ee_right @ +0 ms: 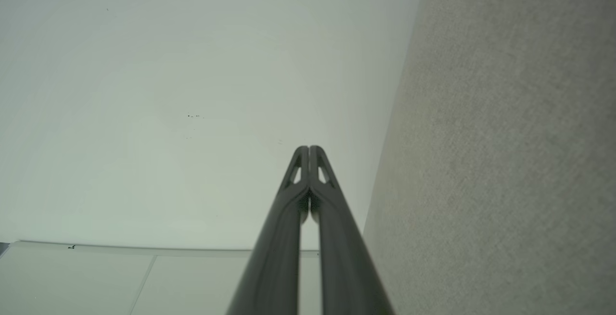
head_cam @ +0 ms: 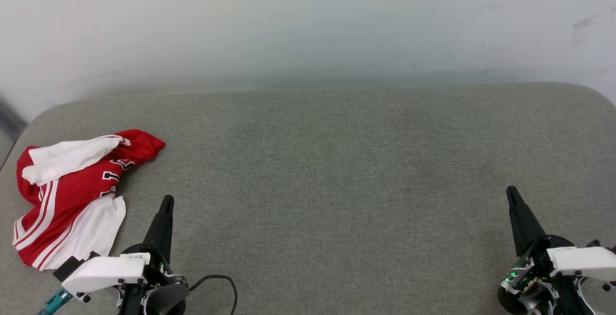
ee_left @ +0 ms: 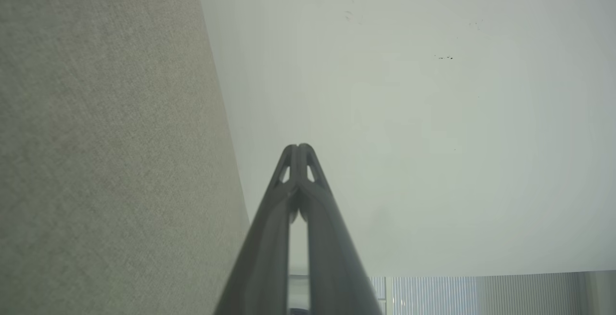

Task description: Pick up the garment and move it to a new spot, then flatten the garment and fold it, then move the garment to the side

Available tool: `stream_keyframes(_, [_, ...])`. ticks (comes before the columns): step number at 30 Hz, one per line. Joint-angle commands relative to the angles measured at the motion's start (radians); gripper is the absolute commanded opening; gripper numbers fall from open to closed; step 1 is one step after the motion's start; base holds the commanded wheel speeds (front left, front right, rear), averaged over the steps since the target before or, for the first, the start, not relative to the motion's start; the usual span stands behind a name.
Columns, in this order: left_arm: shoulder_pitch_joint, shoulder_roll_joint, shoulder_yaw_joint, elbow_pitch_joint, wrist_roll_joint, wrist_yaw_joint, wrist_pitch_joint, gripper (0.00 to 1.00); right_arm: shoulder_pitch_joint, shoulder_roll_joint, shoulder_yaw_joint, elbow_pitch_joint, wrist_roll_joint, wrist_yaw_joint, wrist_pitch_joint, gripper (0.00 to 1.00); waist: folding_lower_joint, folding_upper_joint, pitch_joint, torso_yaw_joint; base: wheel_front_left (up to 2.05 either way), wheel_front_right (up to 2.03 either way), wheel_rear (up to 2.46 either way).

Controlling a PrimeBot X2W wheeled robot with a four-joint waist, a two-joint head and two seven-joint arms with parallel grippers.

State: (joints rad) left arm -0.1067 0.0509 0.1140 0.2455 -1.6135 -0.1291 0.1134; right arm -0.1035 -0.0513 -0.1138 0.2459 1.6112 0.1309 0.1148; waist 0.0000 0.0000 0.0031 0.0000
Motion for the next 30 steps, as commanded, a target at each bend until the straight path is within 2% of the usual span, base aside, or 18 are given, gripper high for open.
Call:
stream_keyframes(1, [-0.006,-0.001,0.002,0.001,0.002,-0.003,0.004,0.00,-0.012,0.002,0.000,0.001,0.004,0.000,0.000,0.00,0.0000,0.0000,0.000,0.000,0.00,0.00,0.00])
stream_keyframes(30, [-0.006,-0.001,0.002,0.001,0.001,-0.003,0.004,0.00,-0.012,0.002,0.000,0.001,0.004,0.000,0.000,0.00,0.0000,0.0000,0.000,0.000,0.00,0.00,0.00])
